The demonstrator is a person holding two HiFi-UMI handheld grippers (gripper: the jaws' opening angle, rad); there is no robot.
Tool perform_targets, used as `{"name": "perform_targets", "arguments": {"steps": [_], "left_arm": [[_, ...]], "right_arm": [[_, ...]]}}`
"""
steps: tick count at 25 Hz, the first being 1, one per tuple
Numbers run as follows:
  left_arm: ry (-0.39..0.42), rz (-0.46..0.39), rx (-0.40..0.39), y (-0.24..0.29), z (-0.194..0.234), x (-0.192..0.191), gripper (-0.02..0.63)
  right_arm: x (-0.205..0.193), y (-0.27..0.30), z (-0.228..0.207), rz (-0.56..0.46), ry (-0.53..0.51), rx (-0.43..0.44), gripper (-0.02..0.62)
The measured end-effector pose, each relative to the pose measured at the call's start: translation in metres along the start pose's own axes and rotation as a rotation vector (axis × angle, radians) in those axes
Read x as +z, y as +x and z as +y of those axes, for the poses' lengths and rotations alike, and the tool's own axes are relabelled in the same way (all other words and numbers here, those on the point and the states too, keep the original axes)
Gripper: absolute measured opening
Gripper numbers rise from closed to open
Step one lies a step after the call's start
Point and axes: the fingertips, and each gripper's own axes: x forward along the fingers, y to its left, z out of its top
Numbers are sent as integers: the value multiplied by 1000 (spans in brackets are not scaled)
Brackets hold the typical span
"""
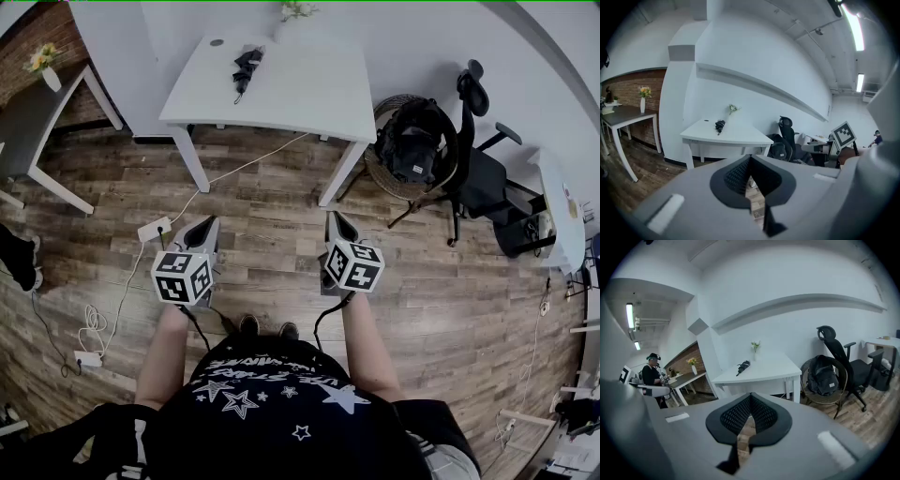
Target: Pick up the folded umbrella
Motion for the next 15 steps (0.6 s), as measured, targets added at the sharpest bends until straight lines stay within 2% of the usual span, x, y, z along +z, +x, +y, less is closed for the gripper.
{"name": "perform_targets", "arguments": {"steps": [11, 15], "left_arm": [[1, 5, -35, -3, -3, -3, 0], [-25, 22, -49, -7, 3, -14, 0]], "right_arm": [[-1, -8, 10, 5, -10, 0, 17], [-5, -8, 17, 17, -10, 7, 17]]}}
